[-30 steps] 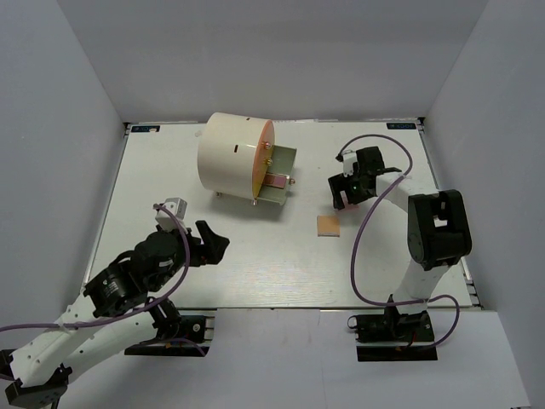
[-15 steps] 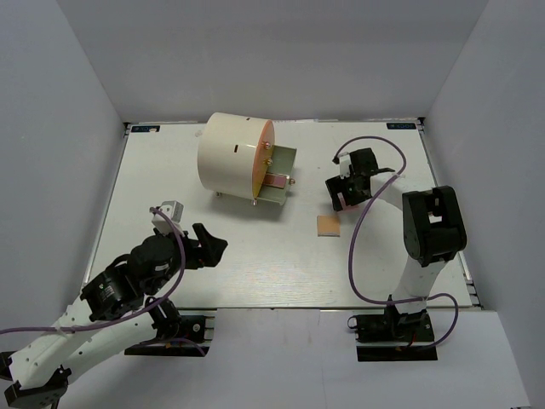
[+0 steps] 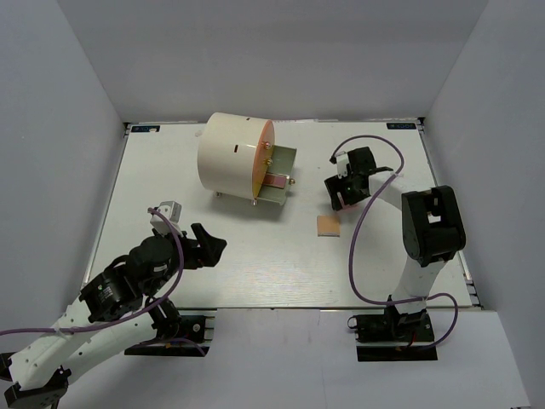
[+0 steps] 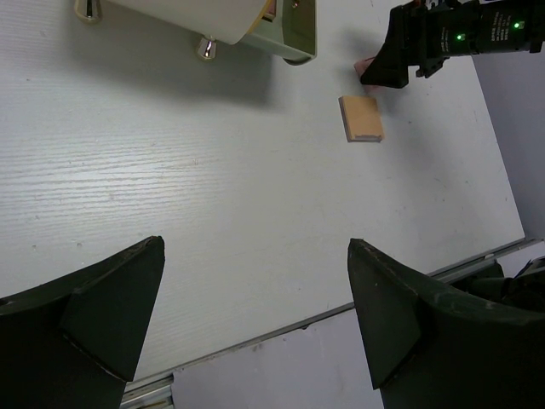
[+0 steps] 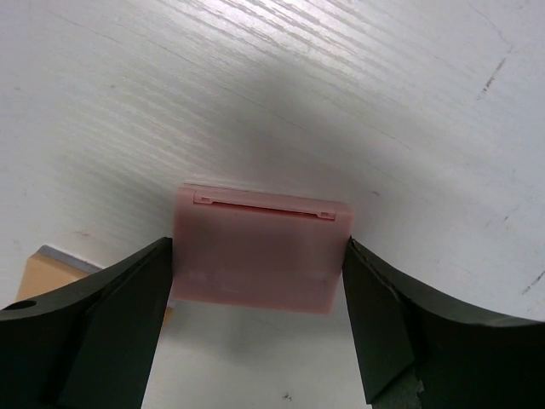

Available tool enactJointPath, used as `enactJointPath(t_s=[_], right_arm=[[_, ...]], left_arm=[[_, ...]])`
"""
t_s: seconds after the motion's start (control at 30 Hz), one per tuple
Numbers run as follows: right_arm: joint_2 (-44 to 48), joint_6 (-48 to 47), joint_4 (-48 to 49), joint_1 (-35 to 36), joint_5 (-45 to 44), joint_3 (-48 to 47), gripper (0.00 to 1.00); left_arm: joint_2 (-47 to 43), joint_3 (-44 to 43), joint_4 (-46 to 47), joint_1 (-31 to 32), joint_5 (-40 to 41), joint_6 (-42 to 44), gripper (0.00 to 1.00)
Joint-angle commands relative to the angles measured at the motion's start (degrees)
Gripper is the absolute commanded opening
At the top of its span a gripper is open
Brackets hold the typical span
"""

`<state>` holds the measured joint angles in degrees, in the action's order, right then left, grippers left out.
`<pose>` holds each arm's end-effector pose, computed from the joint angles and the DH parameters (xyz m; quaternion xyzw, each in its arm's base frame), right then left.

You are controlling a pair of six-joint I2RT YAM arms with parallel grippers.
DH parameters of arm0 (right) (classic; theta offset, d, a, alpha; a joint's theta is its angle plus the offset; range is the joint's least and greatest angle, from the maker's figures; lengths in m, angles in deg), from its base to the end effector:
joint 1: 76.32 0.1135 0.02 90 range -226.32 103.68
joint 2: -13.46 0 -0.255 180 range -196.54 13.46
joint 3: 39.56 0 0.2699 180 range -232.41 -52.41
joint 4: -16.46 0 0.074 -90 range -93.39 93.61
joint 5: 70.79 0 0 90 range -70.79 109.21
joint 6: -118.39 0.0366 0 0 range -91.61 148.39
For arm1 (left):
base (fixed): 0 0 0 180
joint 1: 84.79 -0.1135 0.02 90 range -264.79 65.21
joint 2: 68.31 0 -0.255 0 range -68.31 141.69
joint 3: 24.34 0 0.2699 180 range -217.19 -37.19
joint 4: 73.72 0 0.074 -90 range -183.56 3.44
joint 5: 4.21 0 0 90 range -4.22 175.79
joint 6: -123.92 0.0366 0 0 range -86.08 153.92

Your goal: Organize the makeup

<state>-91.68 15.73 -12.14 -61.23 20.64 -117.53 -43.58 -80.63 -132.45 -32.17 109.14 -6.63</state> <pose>0.3753 0.1021 0.1450 -0.2327 0.9269 0.0182 0.2939 0.0808 -0.0819 0.3123 -0.0170 0.8422 -0.2521 0.4763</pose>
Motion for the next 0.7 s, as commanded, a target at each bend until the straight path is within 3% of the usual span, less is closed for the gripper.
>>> enactJointPath(t_s=[0.0,0.33,0.67], right_arm=[[3.18,-2.01,-2.53,0.55,5.58,-4.91,0.35],[3.98,-2.89,-4.56,5.12,24.30,-20.47,0.36],[1.61,-7.20,8.53,11.00,35.13,-20.75,0.42]], left_arm=[[-0.30,0.73,0.18,0.11,0.64,-0.23,0.98],[-0.65,0.81,-0.17,0.11,1.26,-0.93,0.98],[0.23,0.64,-0.69,0.11,1.78,-1.37,0.98]])
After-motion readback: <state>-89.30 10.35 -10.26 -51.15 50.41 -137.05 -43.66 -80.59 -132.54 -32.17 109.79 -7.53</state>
